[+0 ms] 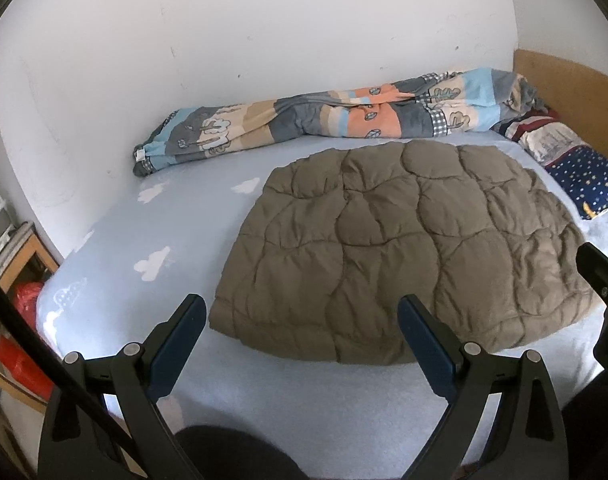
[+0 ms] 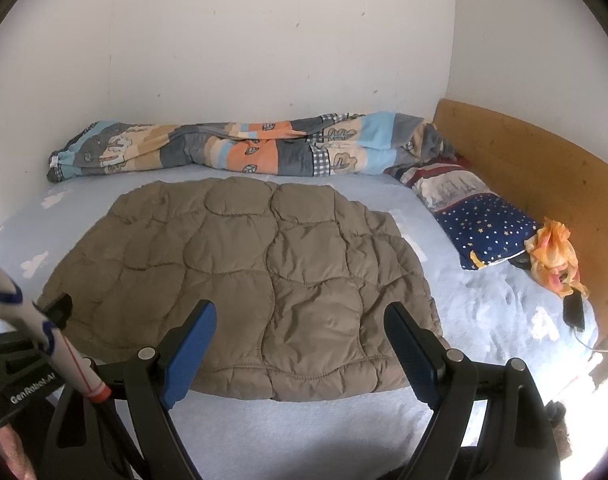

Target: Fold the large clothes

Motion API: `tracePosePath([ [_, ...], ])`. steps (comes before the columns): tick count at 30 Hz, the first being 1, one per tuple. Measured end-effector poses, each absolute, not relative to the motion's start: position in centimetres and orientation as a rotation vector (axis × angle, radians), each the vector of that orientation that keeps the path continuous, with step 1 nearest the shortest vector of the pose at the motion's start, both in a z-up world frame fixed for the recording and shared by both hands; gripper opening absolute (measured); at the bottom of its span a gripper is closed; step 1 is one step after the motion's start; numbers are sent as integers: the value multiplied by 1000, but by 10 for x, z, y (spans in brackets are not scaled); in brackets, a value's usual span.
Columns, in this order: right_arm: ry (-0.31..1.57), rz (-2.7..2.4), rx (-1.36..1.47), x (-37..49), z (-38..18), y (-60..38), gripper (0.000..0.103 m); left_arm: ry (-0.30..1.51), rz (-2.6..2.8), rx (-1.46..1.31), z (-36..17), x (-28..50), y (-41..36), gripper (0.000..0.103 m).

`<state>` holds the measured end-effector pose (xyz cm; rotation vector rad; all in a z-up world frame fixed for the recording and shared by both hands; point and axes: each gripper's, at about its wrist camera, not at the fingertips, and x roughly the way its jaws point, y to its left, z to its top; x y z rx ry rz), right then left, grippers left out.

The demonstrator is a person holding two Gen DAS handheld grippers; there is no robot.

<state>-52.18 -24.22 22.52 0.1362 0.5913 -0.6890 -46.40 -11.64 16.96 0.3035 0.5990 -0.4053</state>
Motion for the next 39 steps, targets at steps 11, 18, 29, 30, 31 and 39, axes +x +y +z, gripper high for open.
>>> tracePosePath([
  [11, 522, -675, 107, -541, 262, -214, 92, 558, -407, 246, 196, -481, -94, 96],
  [18, 532, -682, 107, -542, 259, -211, 92, 558, -406, 243, 198, -481, -93, 96],
  [29, 539, -683, 111, -542, 257, -212, 92, 557, -402, 267, 197, -485, -97, 96],
  [30, 541, -684, 113, -542, 256, -213, 92, 559, -401, 271, 197, -485, -97, 96],
  [31, 542, -684, 115, -542, 256, -213, 92, 562, -400, 274, 196, -486, -98, 96],
  [39, 548, -687, 119, -542, 253, -215, 92, 631, -417, 270, 188, -475, -98, 96],
])
